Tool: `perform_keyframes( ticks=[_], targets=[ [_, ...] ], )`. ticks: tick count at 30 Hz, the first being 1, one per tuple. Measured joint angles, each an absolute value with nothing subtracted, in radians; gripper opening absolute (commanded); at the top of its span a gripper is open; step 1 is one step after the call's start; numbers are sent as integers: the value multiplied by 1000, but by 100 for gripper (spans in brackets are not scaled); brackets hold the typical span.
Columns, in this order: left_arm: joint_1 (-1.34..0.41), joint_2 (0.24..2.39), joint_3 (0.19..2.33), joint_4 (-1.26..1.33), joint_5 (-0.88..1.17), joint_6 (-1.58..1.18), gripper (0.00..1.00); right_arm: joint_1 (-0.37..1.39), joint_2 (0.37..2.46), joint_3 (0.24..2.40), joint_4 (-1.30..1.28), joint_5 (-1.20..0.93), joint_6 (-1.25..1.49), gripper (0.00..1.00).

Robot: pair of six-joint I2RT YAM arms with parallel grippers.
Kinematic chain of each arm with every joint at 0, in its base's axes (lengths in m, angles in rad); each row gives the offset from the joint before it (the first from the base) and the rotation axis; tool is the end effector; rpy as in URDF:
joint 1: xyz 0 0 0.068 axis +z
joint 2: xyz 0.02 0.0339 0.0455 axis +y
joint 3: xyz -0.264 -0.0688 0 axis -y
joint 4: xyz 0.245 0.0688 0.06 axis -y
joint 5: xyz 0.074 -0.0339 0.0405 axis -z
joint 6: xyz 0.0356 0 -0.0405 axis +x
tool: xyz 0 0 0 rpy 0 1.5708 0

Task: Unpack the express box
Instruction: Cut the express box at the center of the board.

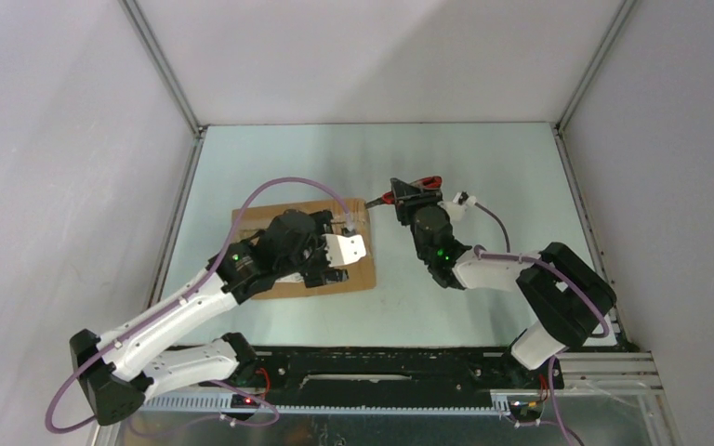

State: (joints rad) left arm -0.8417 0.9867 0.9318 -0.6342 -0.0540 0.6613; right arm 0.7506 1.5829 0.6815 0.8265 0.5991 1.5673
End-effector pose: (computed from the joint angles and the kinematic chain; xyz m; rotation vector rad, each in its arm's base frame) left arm 0.1393 -0.1530 0.3105 1.5211 1.6700 -0.0352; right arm 0.2516 0.2073 0.2148 1.1389 1.3872 1.2536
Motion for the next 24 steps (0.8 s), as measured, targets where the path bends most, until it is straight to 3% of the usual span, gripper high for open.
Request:
perform_keyframes(
  ticks=[24],
  targets=[
    [-846,987,930,-626,-64,654,100,769,1610,681,846,634,1626,0]
  ],
)
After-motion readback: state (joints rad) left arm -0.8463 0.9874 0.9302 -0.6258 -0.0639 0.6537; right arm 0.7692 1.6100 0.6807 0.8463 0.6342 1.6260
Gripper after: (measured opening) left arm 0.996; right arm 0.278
